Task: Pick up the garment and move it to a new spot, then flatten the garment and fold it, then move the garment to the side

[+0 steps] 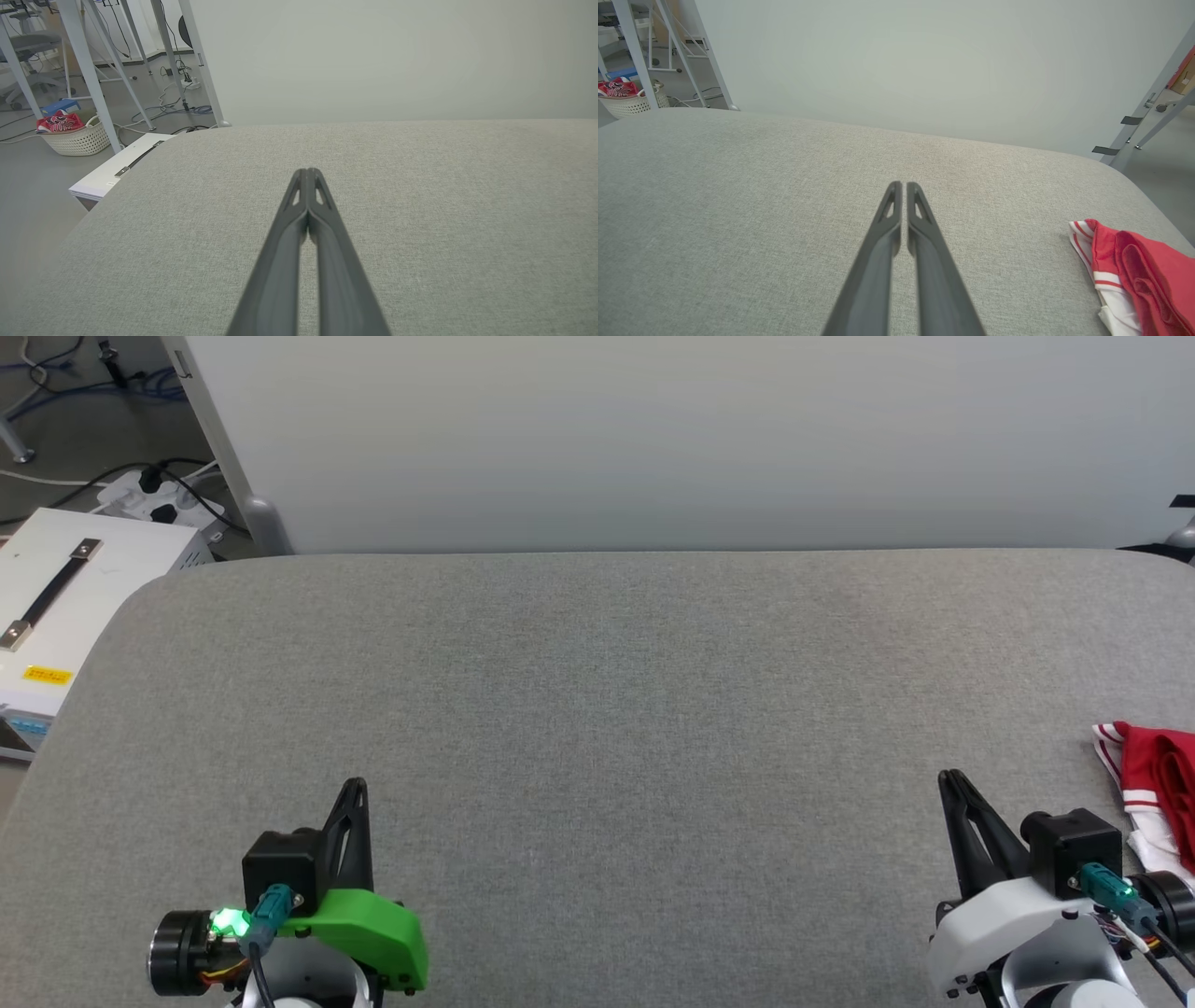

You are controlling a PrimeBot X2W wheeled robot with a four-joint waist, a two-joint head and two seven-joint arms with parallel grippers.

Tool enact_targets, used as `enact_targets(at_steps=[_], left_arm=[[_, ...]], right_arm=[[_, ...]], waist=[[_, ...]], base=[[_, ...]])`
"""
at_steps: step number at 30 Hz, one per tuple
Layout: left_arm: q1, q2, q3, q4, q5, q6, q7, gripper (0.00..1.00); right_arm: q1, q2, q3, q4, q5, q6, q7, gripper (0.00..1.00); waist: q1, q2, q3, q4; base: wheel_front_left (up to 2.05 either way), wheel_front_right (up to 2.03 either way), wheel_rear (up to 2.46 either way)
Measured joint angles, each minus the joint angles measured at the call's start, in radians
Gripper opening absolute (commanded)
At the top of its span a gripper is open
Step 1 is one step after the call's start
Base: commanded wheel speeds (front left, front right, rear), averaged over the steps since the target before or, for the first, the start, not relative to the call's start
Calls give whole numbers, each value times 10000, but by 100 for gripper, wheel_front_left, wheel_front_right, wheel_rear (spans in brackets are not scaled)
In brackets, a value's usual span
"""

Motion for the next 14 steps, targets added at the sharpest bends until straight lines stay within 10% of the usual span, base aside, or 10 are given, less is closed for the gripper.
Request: enact_targets(at_steps=[14], left_arm=[[-118, -100, 121, -167, 230, -40, 261, 0]], right_arm=[[-198, 2, 31, 232, -102, 0, -29, 0]], waist=[[0, 0, 55, -19]], base=[[0, 0, 0]])
